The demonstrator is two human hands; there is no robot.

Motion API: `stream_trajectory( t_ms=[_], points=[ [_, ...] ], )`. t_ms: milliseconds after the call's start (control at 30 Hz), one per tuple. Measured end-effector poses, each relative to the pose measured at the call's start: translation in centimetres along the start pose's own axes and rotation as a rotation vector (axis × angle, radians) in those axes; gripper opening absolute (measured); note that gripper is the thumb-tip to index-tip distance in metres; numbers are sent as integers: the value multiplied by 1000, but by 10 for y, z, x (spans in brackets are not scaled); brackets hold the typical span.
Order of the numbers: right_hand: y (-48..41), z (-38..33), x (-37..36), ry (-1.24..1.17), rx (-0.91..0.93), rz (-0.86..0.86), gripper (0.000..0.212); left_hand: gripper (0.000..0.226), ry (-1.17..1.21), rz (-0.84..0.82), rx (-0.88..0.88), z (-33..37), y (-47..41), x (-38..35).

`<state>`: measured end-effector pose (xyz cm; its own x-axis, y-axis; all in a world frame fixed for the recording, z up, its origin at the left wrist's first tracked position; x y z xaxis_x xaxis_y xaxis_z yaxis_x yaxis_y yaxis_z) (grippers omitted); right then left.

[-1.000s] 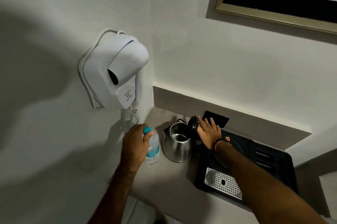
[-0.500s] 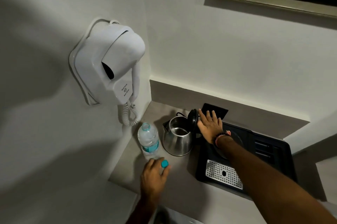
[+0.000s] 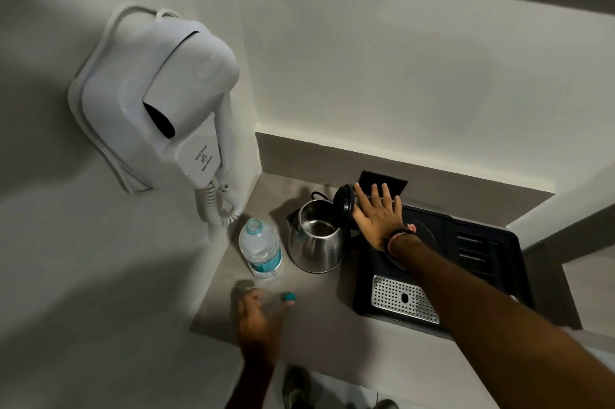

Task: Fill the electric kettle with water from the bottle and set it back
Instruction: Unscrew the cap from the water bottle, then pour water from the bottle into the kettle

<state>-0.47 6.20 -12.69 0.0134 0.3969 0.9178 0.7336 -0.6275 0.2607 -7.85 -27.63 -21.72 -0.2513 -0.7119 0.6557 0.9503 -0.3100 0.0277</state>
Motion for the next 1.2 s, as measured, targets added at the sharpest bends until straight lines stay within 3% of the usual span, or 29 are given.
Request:
stream_trajectory(
  t_ms=[67, 167, 433, 533, 633, 800, 967, 1200],
  points=[
    [0, -1, 0, -13, 7, 4, 90, 95, 126, 159, 43, 9, -12, 21],
    [0, -3, 0, -29, 13, 5, 88, 124, 269, 187, 4, 49, -42, 33],
    [-1, -2, 0, -11, 11, -23, 89, 96, 272, 307, -58, 88, -70, 42],
    [0, -2, 0, -27, 8, -24, 90, 85, 212, 326, -170, 94, -72, 46],
    [0, -4, 1, -36, 13, -23, 90, 72, 60, 242, -312, 106, -74, 49],
    [0, -4, 2, -42, 18, -41, 91, 63, -220, -27, -360, 125, -74, 40],
    [1, -2, 2, -30, 10, -50, 83, 71, -396, -408, -267, 126, -85, 23],
    [4, -3, 4, -36, 0, -66, 85, 66, -677, -475, -265, 149, -100, 28]
  ],
)
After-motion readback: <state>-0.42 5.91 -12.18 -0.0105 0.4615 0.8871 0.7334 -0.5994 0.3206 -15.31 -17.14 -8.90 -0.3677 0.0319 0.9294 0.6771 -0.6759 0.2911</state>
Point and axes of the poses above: each hand's wrist, its own y-axis away from the middle knuckle, its own x-axis out of the back of the hand, z = x × y, the point moved 8 cm from there along -y, towards the middle knuckle
